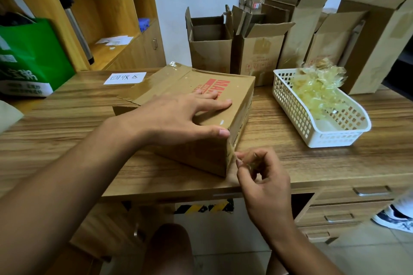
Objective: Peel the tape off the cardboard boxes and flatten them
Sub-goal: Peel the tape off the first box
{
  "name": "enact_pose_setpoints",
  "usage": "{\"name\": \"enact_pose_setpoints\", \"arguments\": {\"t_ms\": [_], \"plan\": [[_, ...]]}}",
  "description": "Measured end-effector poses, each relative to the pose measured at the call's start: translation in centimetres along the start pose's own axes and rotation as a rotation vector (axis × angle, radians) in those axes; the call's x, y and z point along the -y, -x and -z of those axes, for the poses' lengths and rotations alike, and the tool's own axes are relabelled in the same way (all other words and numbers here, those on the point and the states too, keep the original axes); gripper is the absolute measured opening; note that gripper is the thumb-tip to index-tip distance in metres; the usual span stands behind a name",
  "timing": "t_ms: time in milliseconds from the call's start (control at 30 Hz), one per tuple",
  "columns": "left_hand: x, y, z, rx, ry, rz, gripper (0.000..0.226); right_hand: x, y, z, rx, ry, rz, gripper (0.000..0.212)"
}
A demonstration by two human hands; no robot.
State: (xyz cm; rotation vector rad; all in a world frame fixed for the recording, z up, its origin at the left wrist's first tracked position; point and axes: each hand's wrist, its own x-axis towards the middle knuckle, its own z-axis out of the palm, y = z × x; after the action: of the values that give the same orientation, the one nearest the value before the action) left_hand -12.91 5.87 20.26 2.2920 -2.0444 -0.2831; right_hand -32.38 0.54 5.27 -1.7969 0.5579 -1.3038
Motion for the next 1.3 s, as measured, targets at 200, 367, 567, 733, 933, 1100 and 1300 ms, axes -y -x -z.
{"name": "enact_pose_setpoints", "arguments": {"t_ms": [200, 367, 567, 733, 933, 1100, 1300], "plan": [[-0.5, 0.0, -0.5, -0.063, -0.085, 0.021, 0.082, -0.1, 0.7, 0.2, -0.051, -0.037, -0.008, 0.03], [-0.7, -0.1, -1.0, -0.103, -0.131, 0.02, 0.081, -0.3, 1.1, 0.4, -0.066, -0.094, -0.002, 0.025], [-0.9, -0.2, -1.3, -0.119, -0.138, 0.026, 0.084, -0.2, 1.7, 0.5, -0.042, -0.123, 0.014, 0.022], [-1.2, -0.7, -1.6, -0.166, -0.161, 0.035, 0.084, 0.6, 2.6, 0.5, 0.007, -0.127, 0.034, 0.019], [-1.1, -1.6, -1.5, -0.158, -0.193, 0.037, 0.093, 0.5, 1.4, 1.4, 0.009, -0.022, 0.057, 0.025], [0.5, -1.7, -0.5, -0.05, -0.071, -0.049, 0.085, -0.4, 0.0, 1.8, -0.057, 0.069, 0.002, 0.036], [0.9, -2.2, -1.1, -0.018, 0.068, -0.054, 0.081, -0.8, -1.4, 1.6, -0.087, -0.003, 0.084, 0.044]]}}
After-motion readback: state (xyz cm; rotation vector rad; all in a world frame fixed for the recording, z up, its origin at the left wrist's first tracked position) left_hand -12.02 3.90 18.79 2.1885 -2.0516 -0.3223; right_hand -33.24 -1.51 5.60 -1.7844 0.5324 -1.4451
